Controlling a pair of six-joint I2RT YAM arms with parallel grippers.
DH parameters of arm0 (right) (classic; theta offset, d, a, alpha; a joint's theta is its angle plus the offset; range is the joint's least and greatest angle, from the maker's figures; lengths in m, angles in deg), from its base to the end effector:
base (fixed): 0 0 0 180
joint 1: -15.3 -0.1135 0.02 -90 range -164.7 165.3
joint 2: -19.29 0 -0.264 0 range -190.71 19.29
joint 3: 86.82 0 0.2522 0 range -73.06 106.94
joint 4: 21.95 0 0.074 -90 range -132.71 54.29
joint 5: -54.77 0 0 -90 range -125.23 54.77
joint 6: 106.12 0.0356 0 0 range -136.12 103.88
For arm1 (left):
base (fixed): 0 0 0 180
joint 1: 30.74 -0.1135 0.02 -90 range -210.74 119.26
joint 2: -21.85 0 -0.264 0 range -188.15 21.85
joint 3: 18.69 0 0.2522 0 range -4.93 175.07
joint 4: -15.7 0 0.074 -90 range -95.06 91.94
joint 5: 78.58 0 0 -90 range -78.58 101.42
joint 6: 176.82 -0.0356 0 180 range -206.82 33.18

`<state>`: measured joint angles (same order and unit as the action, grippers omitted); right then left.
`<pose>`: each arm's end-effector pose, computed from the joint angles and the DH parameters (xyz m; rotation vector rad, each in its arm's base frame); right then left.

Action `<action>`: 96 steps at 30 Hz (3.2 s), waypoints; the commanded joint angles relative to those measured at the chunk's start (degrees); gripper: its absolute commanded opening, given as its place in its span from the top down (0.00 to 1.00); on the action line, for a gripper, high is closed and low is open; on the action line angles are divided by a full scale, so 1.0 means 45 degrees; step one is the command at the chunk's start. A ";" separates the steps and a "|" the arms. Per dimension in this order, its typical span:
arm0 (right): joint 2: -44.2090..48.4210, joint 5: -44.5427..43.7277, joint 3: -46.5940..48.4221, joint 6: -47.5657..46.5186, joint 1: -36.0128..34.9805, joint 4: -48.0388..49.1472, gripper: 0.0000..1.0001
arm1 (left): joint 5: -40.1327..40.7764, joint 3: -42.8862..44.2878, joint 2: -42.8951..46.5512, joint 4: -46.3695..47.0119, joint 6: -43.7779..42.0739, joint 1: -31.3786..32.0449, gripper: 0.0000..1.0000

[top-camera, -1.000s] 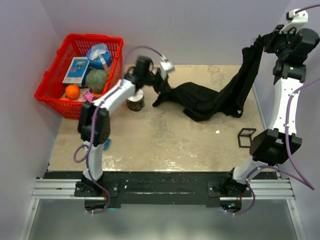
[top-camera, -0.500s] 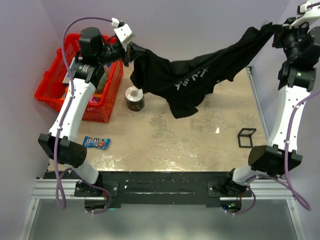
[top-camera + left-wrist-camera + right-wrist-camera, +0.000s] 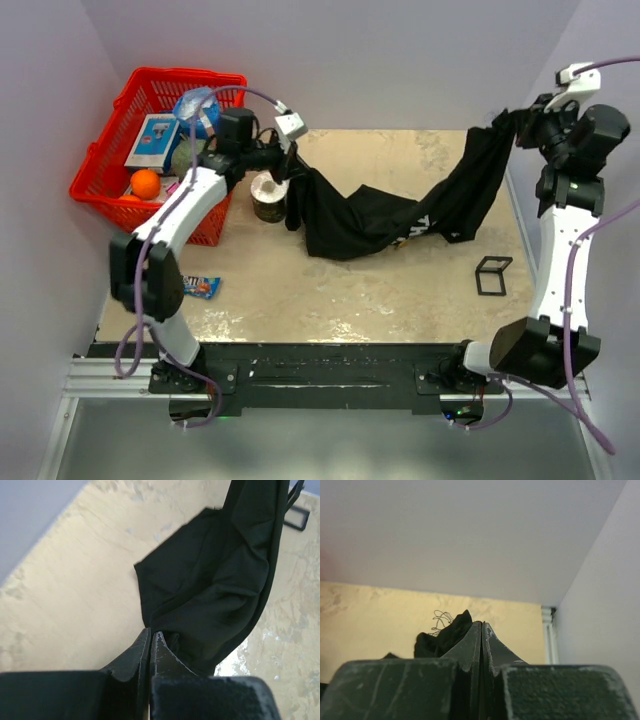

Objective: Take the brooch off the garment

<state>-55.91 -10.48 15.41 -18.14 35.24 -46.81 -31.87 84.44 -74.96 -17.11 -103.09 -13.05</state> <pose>0.2716 -0.0827 0.4874 -0.1039 1.5329 0.0263 0.3655 -0.1422 0.3588 1.0137 1.7019 -0.7781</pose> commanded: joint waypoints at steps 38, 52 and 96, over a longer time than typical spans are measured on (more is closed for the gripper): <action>-0.2039 0.0066 -0.1437 0.1172 -0.0057 0.1547 1.00 | 0.2448 -0.4839 -0.2547 -0.1158 -0.9118 0.4115 0.58; -0.2097 0.0066 -0.1378 0.1211 -0.0077 0.1664 1.00 | 0.2609 -0.4390 -0.1808 -0.1411 -0.8923 0.4252 0.65; -0.2200 -0.0327 0.5246 -0.1855 -0.0077 0.0060 1.00 | 0.4187 0.4105 0.1492 -0.0103 -0.4372 0.0326 1.00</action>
<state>-71.25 -14.02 36.92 -22.53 34.87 -50.11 -17.05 100.37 -72.21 -19.95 -124.69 -12.55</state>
